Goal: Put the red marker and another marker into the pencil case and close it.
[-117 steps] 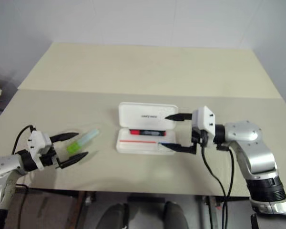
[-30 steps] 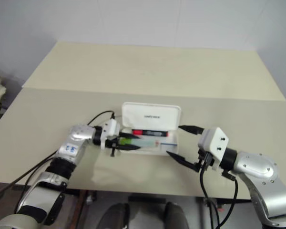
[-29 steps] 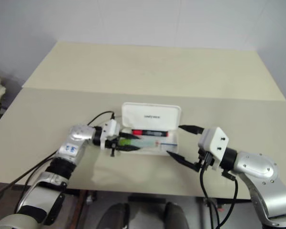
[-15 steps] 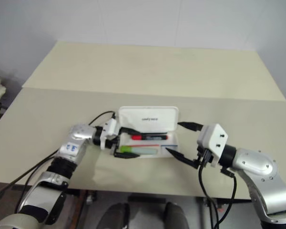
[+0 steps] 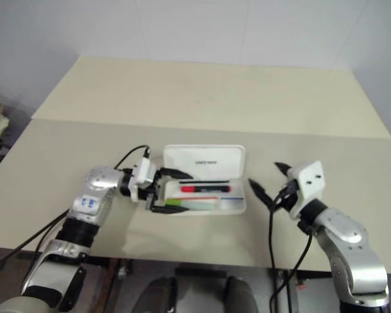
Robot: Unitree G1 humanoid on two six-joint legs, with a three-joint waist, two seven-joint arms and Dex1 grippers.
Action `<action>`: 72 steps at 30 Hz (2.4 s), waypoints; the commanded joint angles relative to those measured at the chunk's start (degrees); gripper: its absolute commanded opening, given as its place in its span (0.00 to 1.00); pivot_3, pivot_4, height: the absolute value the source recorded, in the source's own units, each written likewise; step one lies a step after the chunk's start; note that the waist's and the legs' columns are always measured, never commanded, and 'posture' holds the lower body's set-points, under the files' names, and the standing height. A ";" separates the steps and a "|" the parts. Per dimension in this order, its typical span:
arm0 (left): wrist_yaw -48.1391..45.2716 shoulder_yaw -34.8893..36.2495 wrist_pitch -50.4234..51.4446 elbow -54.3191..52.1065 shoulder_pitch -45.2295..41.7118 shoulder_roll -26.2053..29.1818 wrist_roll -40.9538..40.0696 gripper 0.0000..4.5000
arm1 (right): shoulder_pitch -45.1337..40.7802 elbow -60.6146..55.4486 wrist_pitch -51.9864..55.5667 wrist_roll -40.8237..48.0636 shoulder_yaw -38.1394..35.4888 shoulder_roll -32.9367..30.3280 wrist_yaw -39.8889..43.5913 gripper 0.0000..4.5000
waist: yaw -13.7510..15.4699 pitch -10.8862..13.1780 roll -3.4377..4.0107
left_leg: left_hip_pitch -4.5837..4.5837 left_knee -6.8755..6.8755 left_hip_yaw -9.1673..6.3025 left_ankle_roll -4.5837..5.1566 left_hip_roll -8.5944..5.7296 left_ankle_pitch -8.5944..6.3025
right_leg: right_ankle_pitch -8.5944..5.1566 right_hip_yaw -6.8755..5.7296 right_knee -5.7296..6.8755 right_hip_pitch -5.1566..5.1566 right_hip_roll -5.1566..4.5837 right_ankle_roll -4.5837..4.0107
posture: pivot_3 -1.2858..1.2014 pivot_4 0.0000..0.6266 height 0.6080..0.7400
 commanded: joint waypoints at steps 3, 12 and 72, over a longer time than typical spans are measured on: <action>-0.12 2.41 2.63 -7.44 2.63 2.61 -3.32 0.99 | 2.11 -0.68 0.32 -2.44 -0.97 2.99 -6.28 1.00 | -0.23 0.00 0.01 | 0.00 0.01 0.00 0.01 0.01 -0.01 | 0.00 0.00 0.01 -0.01 0.00 0.00 | 0.52 0.24 1.00; 0.11 5.25 6.06 -13.37 6.49 8.49 -5.77 0.99 | 2.08 2.78 -0.31 -6.89 -0.14 8.01 -13.44 1.00 | -0.15 -0.01 0.02 | 0.01 0.01 -0.01 0.02 0.02 0.00 | -0.02 0.01 0.12 -0.05 0.01 -0.06 | 0.52 0.24 1.00; 10.45 9.90 7.50 -24.77 19.79 13.84 -5.89 1.00 | -17.43 20.67 -19.44 -0.95 14.25 -13.51 42.23 0.10 | -1.49 0.08 0.15 | -0.06 -0.03 0.05 0.13 0.05 0.05 | 0.23 0.00 -0.20 -0.06 0.02 -0.16 | 0.52 0.24 1.00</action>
